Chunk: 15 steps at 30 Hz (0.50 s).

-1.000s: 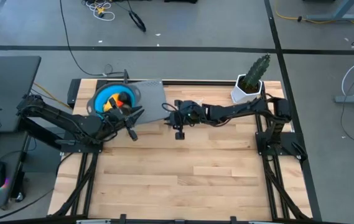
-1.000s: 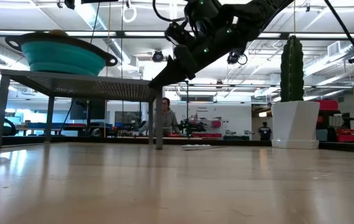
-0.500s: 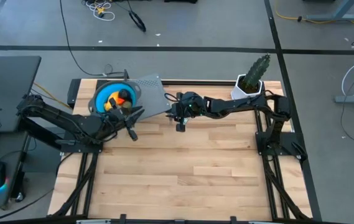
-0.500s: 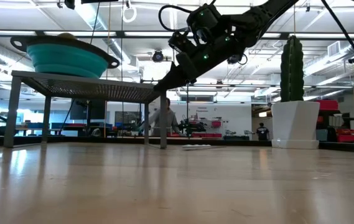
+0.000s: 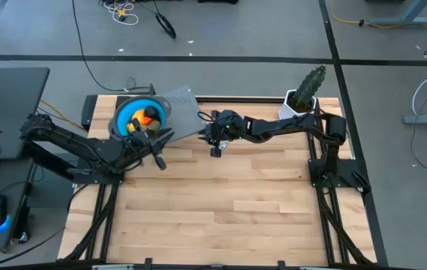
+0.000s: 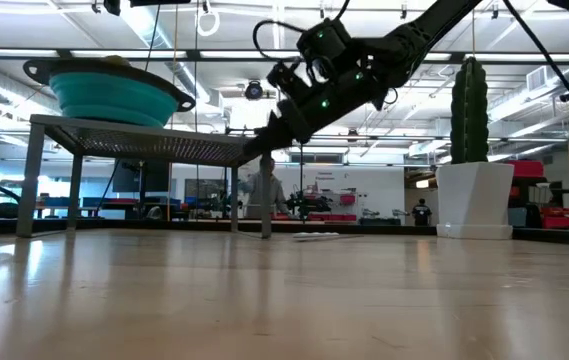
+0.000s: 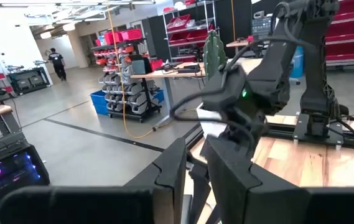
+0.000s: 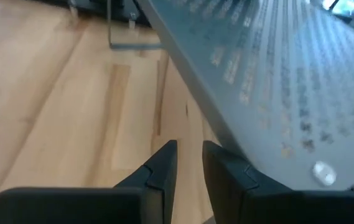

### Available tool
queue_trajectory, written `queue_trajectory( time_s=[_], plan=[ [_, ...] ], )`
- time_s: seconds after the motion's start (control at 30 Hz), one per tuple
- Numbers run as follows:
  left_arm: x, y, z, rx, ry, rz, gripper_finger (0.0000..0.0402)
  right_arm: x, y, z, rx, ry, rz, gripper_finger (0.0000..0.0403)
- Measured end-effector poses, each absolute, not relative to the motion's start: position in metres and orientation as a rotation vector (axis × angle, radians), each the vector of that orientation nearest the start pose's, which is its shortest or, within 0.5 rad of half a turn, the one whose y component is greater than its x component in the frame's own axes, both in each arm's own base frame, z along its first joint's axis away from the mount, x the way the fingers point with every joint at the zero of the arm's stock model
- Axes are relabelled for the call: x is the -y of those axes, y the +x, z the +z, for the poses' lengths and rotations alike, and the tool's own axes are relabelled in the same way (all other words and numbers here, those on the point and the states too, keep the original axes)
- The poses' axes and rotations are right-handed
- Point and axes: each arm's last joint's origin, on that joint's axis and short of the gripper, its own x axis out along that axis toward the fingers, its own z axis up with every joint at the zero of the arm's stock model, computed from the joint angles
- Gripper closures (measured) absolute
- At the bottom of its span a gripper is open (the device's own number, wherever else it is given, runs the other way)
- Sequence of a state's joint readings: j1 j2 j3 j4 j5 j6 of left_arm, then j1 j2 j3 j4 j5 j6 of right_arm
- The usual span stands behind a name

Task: Pick & Place Fruit
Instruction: Adjust the shelf

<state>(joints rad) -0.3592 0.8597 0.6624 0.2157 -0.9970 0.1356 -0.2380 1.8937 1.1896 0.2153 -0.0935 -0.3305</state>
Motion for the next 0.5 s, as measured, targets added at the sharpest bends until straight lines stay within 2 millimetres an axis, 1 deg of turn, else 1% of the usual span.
queue_trajectory(
  time_s=[0.13, 0.5],
  plan=[
    [0.0416, 0.1799, 0.3159, -0.029, 0.12, 0.638, 0.0329, 0.0983, 0.4054, 0.1884, -0.509, -0.246, -0.071, 0.0318],
    [0.0415, 0.1799, 0.3158, -0.032, 0.126, 0.641, 0.0329, 0.1011, 0.4057, 0.1896, -0.492, -0.268, -0.073, 0.0318]
  ],
)
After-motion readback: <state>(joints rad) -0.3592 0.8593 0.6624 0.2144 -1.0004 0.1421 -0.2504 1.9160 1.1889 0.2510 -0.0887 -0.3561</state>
